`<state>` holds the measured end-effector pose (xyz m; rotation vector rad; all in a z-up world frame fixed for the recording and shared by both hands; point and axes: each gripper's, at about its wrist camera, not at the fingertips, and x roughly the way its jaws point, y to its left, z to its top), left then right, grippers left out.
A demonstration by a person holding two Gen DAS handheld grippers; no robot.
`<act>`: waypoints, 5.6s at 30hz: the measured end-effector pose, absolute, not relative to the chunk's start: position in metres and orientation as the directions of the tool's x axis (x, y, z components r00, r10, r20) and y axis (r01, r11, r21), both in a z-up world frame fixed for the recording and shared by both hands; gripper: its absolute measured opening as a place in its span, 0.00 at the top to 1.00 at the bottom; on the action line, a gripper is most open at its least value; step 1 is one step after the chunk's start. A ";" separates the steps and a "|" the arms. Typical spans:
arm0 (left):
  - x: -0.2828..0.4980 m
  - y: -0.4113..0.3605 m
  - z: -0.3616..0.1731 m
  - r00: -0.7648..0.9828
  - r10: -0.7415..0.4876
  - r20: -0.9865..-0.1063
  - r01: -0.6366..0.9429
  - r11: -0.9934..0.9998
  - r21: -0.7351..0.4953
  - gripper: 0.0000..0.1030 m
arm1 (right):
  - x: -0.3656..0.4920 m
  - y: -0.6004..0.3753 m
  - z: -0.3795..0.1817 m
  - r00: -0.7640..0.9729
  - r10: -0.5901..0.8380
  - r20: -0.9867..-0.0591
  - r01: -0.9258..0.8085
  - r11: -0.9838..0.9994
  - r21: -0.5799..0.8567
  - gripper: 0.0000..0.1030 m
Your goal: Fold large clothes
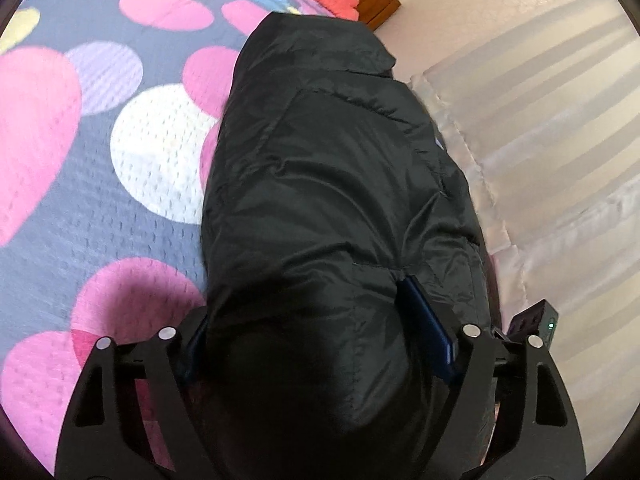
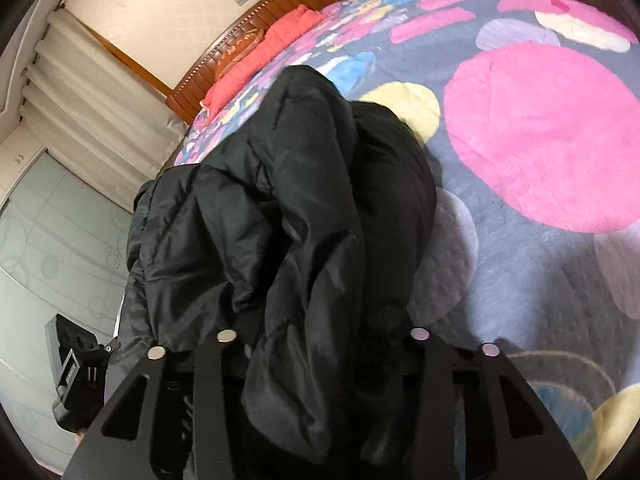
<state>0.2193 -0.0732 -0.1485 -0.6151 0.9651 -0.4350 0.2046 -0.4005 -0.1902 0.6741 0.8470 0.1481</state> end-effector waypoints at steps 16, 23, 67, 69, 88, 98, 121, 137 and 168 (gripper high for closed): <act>0.222 -0.007 -0.118 0.591 -0.505 -0.629 0.062 0.806 -0.589 0.23 | 0.246 -0.320 -0.182 0.673 0.492 -0.552 0.016 0.736 0.676 0.66; 0.236 0.029 -0.117 0.612 -0.467 -0.638 0.027 0.819 -0.573 0.23 | 0.280 -0.282 -0.185 0.644 0.541 -0.541 -0.021 0.719 0.695 0.66; 0.162 0.091 -0.152 0.594 -0.549 -0.588 0.019 0.740 -0.672 0.13 | 0.212 -0.276 -0.204 0.592 0.542 -0.596 0.061 0.707 0.704 0.47; 0.157 0.091 -0.146 0.604 -0.529 -0.597 0.020 0.758 -0.652 0.12 | 0.209 -0.277 -0.207 0.596 0.540 -0.594 0.077 0.698 0.712 0.43; 0.117 0.074 -0.121 0.673 -0.330 -0.662 -0.010 0.891 -0.454 0.11 | 0.175 -0.290 -0.197 0.621 0.500 -0.604 0.094 0.717 0.691 0.42; 0.103 0.071 -0.114 0.679 -0.256 -0.688 -0.045 0.921 -0.387 0.11 | 0.150 -0.294 -0.189 0.630 0.452 -0.632 0.119 0.748 0.653 0.37; 0.038 0.048 -0.072 0.747 -0.012 -0.664 -0.105 0.985 -0.135 0.11 | 0.082 -0.234 -0.110 0.716 0.061 -0.695 0.094 0.979 0.183 0.24; 0.004 0.040 -0.035 0.805 0.038 -0.592 -0.121 0.987 -0.102 0.11 | 0.054 -0.194 -0.068 0.775 0.017 -0.632 0.044 0.996 0.080 0.23; 0.005 0.039 -0.037 0.799 0.038 -0.601 -0.131 0.985 -0.111 0.11 | 0.054 -0.184 -0.068 0.775 0.019 -0.632 0.037 0.996 0.076 0.23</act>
